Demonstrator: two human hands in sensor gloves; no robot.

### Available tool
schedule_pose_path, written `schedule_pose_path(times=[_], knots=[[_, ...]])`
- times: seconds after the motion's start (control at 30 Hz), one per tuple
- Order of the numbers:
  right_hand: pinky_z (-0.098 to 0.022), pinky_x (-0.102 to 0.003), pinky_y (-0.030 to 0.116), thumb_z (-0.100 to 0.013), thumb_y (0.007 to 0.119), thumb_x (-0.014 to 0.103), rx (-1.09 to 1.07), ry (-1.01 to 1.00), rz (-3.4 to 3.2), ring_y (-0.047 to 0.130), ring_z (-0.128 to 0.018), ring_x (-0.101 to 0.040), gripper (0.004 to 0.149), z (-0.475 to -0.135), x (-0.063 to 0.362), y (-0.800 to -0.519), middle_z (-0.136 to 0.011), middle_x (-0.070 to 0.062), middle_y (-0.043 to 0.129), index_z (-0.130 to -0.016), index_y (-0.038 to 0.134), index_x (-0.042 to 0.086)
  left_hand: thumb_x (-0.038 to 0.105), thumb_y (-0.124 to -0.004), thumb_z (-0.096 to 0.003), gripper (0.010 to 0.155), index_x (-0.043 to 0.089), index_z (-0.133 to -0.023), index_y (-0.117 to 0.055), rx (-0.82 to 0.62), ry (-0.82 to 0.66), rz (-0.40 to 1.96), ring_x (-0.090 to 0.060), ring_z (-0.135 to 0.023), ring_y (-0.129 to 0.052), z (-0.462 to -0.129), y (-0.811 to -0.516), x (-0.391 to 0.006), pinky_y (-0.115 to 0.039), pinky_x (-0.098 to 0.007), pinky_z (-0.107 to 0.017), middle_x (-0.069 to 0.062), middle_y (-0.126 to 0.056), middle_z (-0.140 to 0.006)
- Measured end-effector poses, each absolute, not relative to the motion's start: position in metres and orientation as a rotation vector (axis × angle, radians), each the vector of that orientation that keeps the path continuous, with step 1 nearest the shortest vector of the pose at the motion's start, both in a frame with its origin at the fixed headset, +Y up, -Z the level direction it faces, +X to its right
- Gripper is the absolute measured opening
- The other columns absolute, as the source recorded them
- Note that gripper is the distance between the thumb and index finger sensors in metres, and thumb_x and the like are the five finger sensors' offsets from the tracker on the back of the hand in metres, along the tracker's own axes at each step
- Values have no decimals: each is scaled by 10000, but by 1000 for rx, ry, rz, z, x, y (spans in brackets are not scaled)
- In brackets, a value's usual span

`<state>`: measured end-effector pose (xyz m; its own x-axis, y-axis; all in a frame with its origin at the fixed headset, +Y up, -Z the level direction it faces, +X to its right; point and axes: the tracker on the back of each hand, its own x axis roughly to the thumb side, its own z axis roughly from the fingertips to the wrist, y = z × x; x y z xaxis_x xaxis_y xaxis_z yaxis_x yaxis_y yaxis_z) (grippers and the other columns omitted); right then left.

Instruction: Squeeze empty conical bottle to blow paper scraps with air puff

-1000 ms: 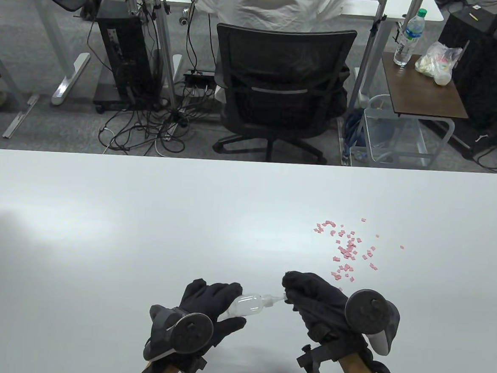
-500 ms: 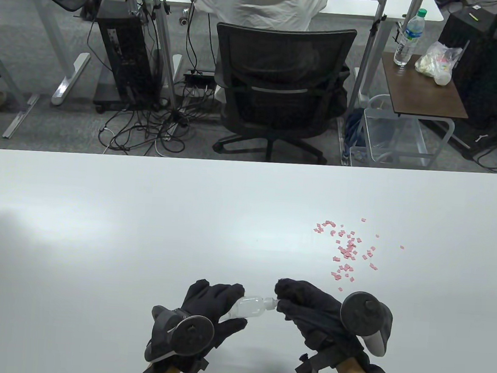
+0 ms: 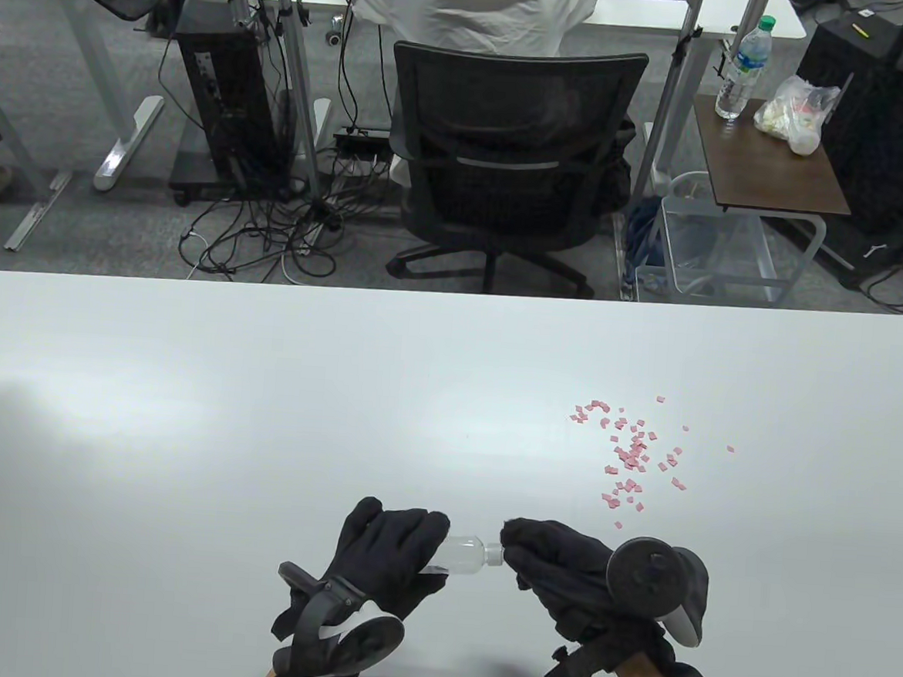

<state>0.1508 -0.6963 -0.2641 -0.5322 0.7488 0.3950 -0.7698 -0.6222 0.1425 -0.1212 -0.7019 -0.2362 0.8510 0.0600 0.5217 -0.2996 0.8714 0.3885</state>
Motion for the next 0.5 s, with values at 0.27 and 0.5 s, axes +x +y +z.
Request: schedule_pose_path(times=[0.27, 0.5], knots=[[-356, -397, 924, -575, 749, 284, 527, 90, 2216, 1012, -530, -267, 459, -267, 146, -703, -775, -221, 904, -939, 810, 10, 475, -983, -413, 721, 256, -1050, -726, 522, -554, 138, -233, -869, -965, -235, -704, -119, -564, -549, -813, -49, -840, -1005], [-378, -429, 890, -597, 724, 320, 561, 184, 2195, 984, -555, -298, 462, -267, 148, -711, -797, -220, 877, -946, 789, 25, 501, -963, -422, 721, 282, -1059, -707, 509, -570, 51, -228, -931, -930, -235, -706, -116, -552, -556, -818, -31, -818, -1033]])
